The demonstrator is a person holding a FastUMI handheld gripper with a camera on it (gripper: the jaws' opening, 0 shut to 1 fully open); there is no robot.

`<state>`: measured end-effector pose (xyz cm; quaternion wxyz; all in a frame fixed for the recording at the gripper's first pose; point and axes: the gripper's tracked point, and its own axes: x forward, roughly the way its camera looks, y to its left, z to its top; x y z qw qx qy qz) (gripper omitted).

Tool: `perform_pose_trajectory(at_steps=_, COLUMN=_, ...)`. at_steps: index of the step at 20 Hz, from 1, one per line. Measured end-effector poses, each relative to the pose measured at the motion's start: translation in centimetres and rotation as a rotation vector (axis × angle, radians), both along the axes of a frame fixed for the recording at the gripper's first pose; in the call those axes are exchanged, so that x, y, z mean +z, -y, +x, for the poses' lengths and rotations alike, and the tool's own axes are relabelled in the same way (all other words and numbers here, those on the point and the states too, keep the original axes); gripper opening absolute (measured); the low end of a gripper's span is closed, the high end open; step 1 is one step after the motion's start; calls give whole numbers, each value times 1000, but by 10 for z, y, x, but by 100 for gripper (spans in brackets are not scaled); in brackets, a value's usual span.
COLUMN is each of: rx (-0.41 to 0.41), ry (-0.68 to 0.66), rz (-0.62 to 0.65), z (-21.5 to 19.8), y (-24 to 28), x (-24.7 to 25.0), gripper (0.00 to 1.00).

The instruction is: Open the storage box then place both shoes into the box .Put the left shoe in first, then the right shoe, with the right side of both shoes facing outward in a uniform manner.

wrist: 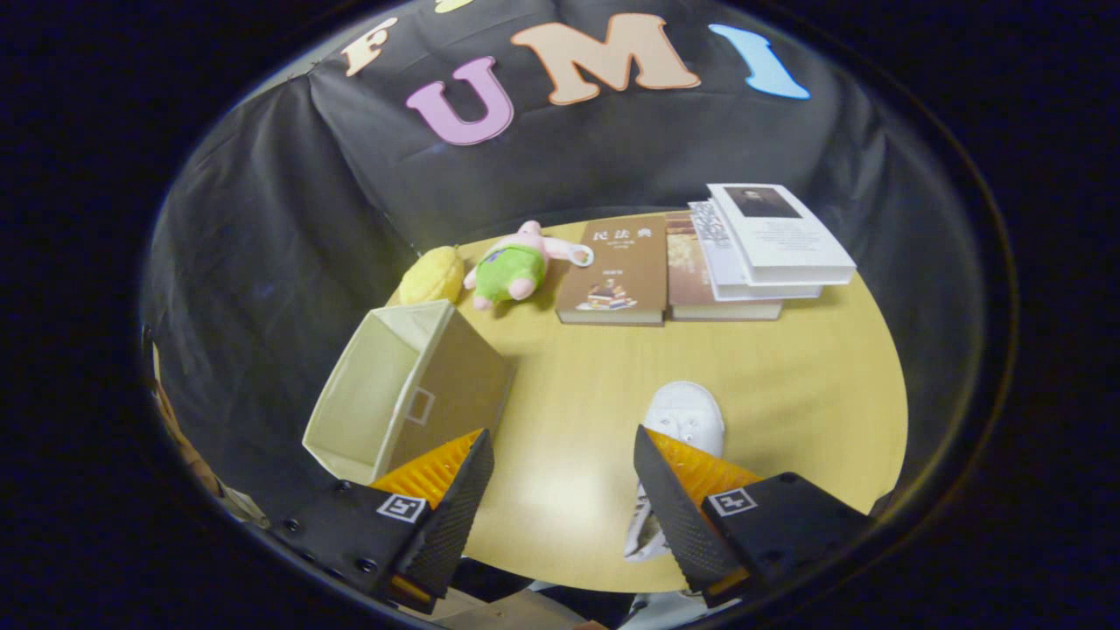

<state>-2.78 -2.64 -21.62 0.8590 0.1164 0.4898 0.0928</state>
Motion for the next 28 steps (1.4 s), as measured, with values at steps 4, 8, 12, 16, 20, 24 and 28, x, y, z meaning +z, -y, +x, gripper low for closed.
perform_pose_trajectory(at_steps=4, rx=-22, ry=-27, rz=-56, z=-11, y=45, x=-21, gripper=100)
perform_pose_trajectory(at_steps=8, rx=-27, ry=-73, rz=-95, z=-23, y=79, x=-47, gripper=100)
perform_pose_trajectory(at_steps=12, rx=17, ry=-123, rz=-122, z=-34, y=92, x=-74, gripper=100)
perform_pose_trajectory(at_steps=16, rx=91, ry=-189, rz=-141, z=-46, y=92, x=-108, gripper=100)
perform_pose_trajectory(at_steps=20, rx=146, ry=-252, rz=-145, z=-56, y=86, x=-136, gripper=100)
perform_pose_trajectory(at_steps=24, rx=189, ry=-298, rz=-167, z=-62, y=82, x=-156, gripper=100)
perform_pose_trajectory(at_steps=28, rx=181, ry=-332, rz=-122, z=-62, y=78, x=-161, gripper=100)
